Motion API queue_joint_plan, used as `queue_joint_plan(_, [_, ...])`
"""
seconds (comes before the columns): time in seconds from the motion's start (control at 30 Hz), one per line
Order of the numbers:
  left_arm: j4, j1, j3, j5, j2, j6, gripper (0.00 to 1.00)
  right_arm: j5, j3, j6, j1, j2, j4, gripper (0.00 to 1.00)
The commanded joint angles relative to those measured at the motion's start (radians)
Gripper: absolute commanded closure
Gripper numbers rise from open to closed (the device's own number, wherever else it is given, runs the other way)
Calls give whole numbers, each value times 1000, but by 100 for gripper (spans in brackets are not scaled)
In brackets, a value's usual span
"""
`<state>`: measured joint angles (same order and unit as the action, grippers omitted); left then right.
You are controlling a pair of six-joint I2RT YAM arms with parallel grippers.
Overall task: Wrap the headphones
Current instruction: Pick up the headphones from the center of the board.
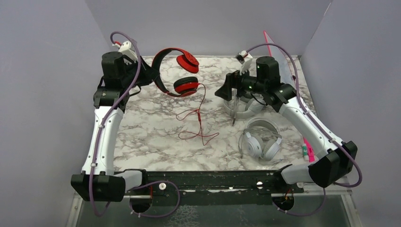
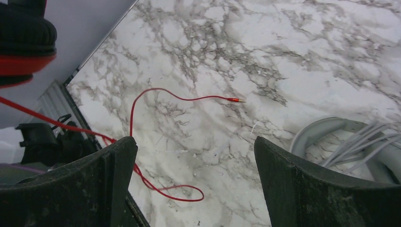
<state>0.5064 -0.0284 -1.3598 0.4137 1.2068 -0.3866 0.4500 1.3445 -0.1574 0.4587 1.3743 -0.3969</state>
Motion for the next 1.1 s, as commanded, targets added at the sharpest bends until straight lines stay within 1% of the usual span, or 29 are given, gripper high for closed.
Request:
queue_joint_plan(0.0, [-34,-2,-112,80,-6,-110,100,173,-51,-12,7,-32,62,2])
queue_joint_plan(0.07, [-35,-2,-144,105,0,-129,100,276,-103,-33,6,-46,147,3])
queue_joint_plan(0.13, [-34,-2,-171,124,2,-144,100,371,-162,-74,6,-63,271,3])
queue_joint_plan(0.2, [-35,-2,-193,135,3,-159,100,394,-194,-101,7,-64,359,3])
queue_joint_plan(0.27, [-33,-2,-222,154,10,-167,100,347,-166,-81,4,-50,341,4])
queue_joint_plan(0.33, [-34,-2,-253,179,19,-170,100,245,-130,-73,-21,-48,306,4])
queue_joint_plan(0.37, [-35,-2,-267,192,23,-173,100,252,-120,-104,-60,-43,309,5])
queue_joint_plan(0.43, [-35,-2,-294,209,36,-180,100,356,-101,-204,-145,-14,328,8])
queue_joint_plan(0.47, [-35,-2,-303,214,42,-183,100,399,-87,-229,-162,6,326,10])
queue_joint_plan(0.57, [-43,-2,-331,227,64,-200,100,435,-34,-214,-163,44,222,13])
queue_joint_plan(0.63, [-64,-2,-337,233,77,-231,100,345,-38,-251,-164,30,173,12])
queue_joint_plan(0.7, [-125,-2,-315,265,78,-283,100,323,-67,-297,-163,3,204,9])
queue_joint_plan(0.73, [-166,-2,-297,283,77,-319,100,352,-84,-319,-163,2,254,9])
queue_joint_plan(0.77, [-202,-2,-276,299,77,-352,100,391,-91,-335,-163,8,267,9])
queue_joint_plan(0.8, [-233,-2,-260,305,77,-383,100,411,-86,-328,-163,18,254,10])
queue_joint_plan(0.83, [-251,-2,-247,305,79,-411,100,411,-78,-307,-163,24,197,11])
queue_joint_plan(0.87, [-261,-2,-237,303,83,-435,100,413,-82,-287,-162,20,174,11])
queue_joint_plan(0.9, [-266,-2,-230,301,83,-454,100,430,-102,-275,-161,5,182,11])
queue_joint_plan(1.0, [-295,-2,-204,306,80,-489,100,490,-172,-263,-152,-55,263,8])
queue_joint_plan(1.07, [-308,-2,-194,311,77,-494,100,564,-178,-261,-141,-52,300,7])
